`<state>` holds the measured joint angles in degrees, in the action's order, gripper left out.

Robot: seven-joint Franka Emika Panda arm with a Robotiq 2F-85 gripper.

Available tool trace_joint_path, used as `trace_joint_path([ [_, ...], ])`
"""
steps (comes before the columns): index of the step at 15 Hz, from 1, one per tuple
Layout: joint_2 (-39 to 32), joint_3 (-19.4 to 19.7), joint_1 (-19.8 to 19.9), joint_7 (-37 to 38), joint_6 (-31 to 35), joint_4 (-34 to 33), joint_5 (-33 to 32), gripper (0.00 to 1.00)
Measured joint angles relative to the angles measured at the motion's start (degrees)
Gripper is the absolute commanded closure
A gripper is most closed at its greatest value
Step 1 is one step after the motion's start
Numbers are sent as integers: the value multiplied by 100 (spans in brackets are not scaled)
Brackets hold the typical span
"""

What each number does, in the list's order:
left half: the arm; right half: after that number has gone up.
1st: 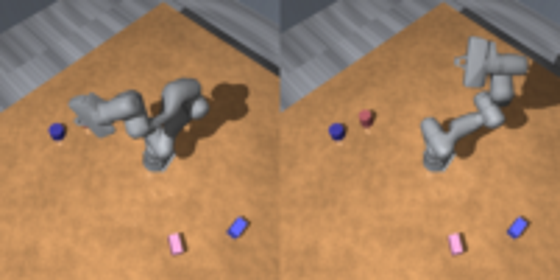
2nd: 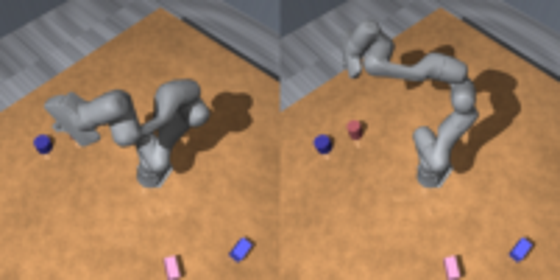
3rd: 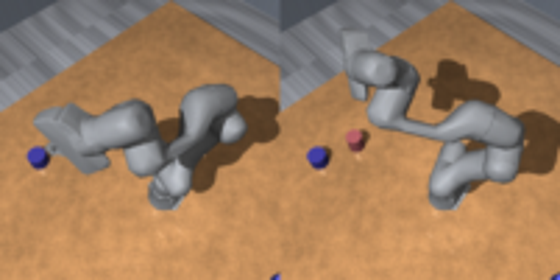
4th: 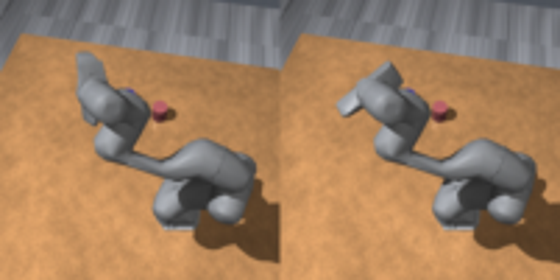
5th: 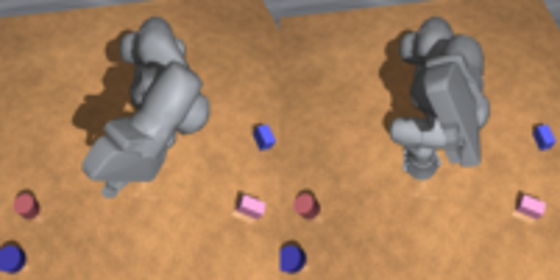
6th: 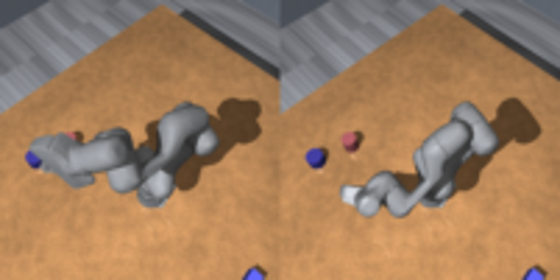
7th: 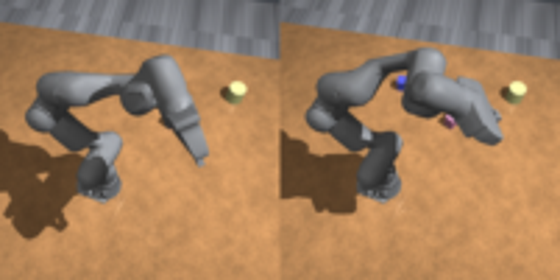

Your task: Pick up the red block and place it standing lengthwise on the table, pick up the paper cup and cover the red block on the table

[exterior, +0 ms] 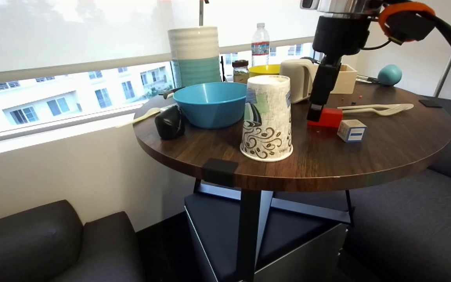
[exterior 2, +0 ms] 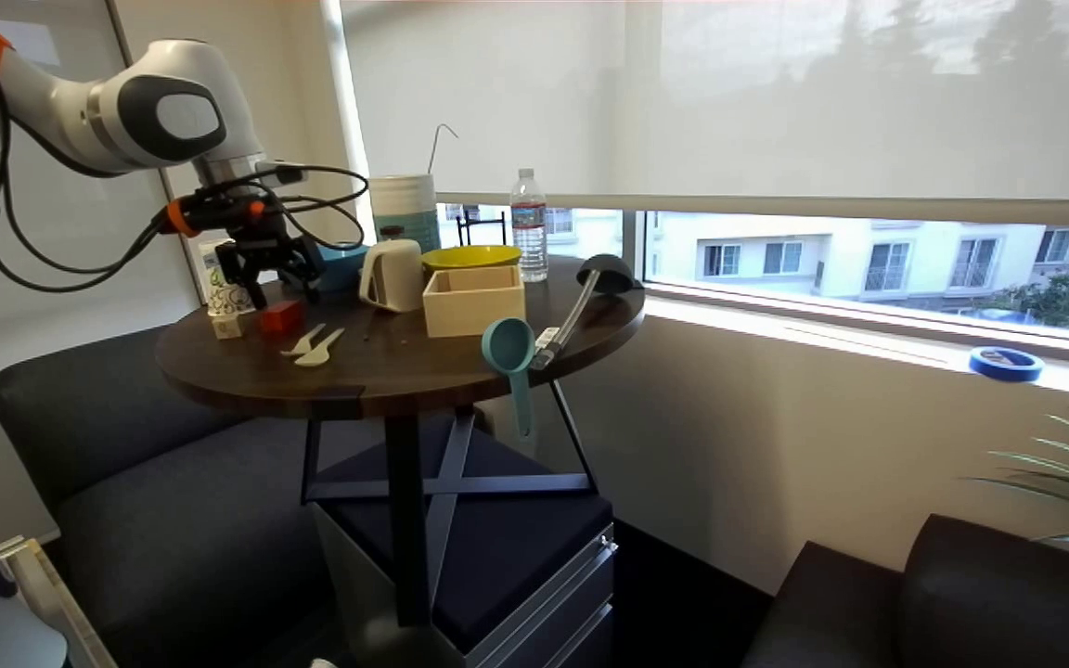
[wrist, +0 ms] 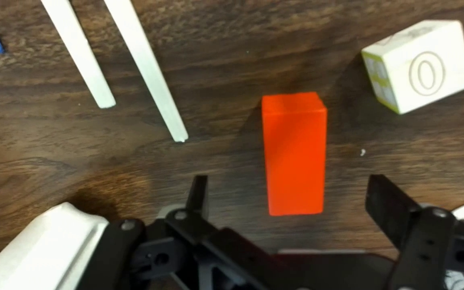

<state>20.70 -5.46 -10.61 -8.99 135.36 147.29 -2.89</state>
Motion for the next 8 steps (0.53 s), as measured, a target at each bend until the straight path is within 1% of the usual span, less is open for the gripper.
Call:
trace_joint_path([
  [1, -1, 25, -2, -18, 3, 0, 18, 11],
  [2, -4, 44, -3, -46, 12, 0, 56, 34],
  [4, -25, 72, -7, -103, 44, 1, 159, 39],
  [8, -43, 98, -15, -212, 202, 2, 360, 68],
])
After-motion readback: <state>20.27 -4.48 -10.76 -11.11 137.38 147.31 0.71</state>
